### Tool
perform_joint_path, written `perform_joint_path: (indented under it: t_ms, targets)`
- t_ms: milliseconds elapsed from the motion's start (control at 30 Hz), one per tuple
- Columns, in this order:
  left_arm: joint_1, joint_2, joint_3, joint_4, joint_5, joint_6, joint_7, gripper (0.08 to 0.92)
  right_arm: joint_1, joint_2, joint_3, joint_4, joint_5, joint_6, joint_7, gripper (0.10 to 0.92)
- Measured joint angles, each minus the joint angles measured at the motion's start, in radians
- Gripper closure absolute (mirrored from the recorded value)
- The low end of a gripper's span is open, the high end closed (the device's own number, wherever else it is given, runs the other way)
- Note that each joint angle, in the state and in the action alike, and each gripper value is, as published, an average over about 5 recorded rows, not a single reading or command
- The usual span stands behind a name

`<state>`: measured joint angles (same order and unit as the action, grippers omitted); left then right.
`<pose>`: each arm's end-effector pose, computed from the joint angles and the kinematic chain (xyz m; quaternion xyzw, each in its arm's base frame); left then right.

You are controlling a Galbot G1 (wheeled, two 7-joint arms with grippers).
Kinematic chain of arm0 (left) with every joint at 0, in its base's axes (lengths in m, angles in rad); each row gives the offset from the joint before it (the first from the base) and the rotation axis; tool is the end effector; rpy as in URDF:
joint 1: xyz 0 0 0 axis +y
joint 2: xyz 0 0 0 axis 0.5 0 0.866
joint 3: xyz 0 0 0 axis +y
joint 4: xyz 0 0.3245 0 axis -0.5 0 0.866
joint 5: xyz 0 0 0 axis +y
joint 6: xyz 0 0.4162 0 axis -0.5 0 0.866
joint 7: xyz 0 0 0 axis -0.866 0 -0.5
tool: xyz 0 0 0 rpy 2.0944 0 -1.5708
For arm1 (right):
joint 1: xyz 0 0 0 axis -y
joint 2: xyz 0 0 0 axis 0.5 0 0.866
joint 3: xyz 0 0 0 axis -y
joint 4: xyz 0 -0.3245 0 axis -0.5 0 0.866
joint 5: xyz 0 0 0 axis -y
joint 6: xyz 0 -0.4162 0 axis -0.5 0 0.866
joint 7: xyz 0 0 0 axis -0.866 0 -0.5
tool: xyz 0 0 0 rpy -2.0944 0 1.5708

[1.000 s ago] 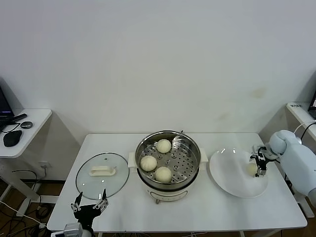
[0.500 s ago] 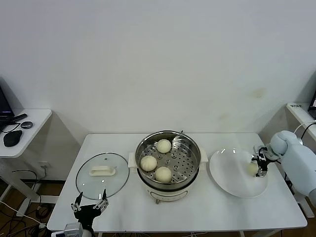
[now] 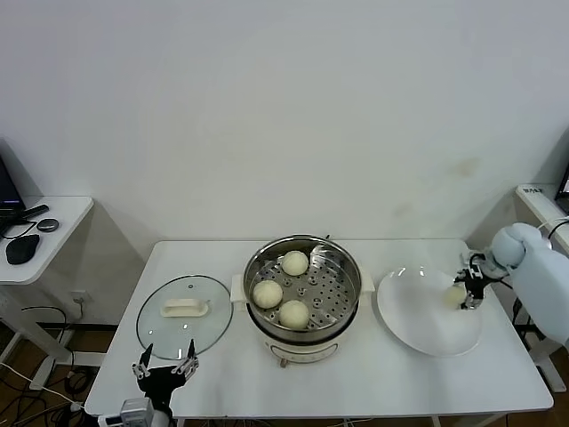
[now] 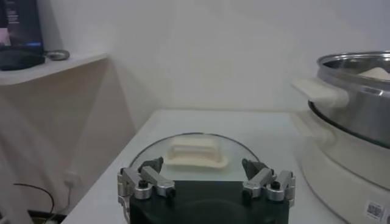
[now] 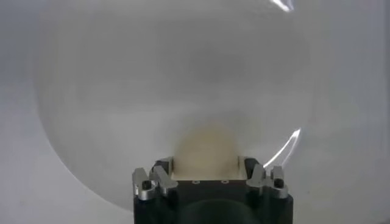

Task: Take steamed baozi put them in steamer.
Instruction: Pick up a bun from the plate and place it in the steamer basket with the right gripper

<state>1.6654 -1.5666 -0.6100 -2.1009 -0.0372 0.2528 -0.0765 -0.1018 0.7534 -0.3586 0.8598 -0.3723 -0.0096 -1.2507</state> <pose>0.2255 0.0315 -0.3002 0.0741 -0.9829 -0.0085 0.1686 0.5919 -0.2682 -0.1802 0.4359 -0.5864 0.5071 0.4571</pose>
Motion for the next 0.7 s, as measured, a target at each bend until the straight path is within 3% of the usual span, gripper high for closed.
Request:
perform_joint_path:
  t_ms: [700]
  targets:
    - [-0.034, 0.016, 0.006, -0.020, -0.012, -0.002, -0.003, 0.177, 0.623, 0.058, -0.657, 0.377, 0.617, -0.246, -0.072, 0.381]
